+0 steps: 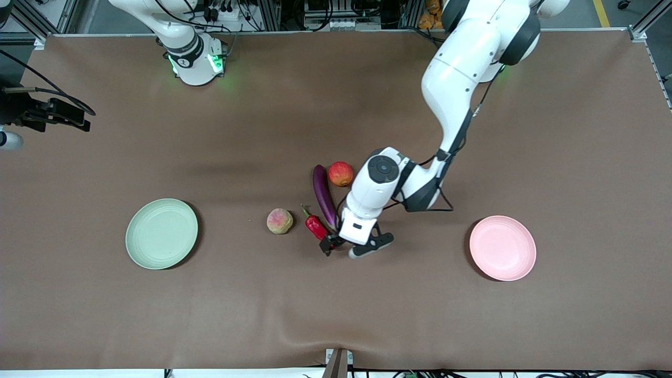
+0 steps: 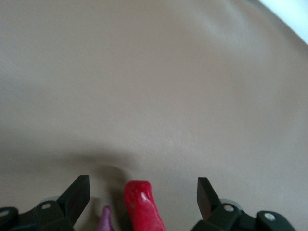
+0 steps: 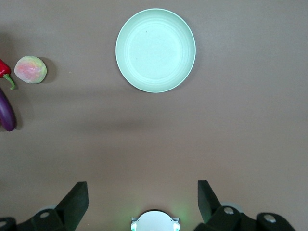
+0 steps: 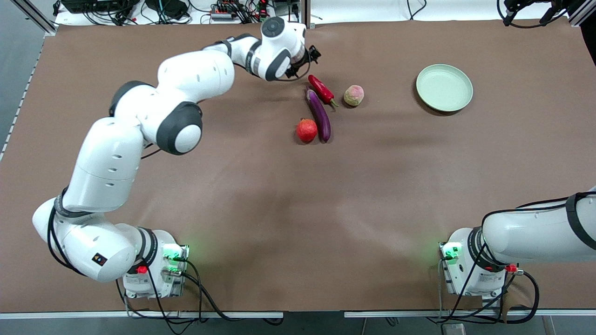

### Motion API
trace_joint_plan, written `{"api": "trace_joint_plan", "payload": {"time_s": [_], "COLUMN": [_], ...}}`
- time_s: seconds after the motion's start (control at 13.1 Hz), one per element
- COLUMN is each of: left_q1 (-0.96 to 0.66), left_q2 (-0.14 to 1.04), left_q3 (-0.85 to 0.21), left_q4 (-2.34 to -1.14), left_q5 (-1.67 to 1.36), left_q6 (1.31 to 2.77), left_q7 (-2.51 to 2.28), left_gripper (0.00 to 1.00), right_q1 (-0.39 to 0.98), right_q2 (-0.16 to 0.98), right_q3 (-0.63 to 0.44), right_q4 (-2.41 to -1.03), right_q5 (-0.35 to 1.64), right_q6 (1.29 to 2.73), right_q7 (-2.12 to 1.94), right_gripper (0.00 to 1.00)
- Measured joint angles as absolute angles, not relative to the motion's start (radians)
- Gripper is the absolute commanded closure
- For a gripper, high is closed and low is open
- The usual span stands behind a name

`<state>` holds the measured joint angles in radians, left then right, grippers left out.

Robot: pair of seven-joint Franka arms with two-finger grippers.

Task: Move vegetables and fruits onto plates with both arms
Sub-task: 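Reach the left gripper down to the red chili pepper and grasp it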

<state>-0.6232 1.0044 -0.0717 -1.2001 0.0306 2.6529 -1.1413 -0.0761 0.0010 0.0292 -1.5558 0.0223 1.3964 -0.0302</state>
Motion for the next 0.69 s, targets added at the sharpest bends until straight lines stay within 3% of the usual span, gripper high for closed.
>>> {"api": "trace_joint_plan", "payload": {"time_s": [0.69], "left_q1": [-0.637], "left_q2": [1.069], "left_q3": [-0.064], "left_q4": [-1.181], "left_q5": [0.031], "left_q6": [2.728], "left_q7": [-1.051], "left_gripper": [0.16], "right_q1": [-0.076], "right_q2": [0.001], "right_q3": [0.029], "right_q4": [-1.556], "right_q5": [0.022], "right_q6": [1.396], "right_q7": [-0.03], "right_gripper": [0.0]}}
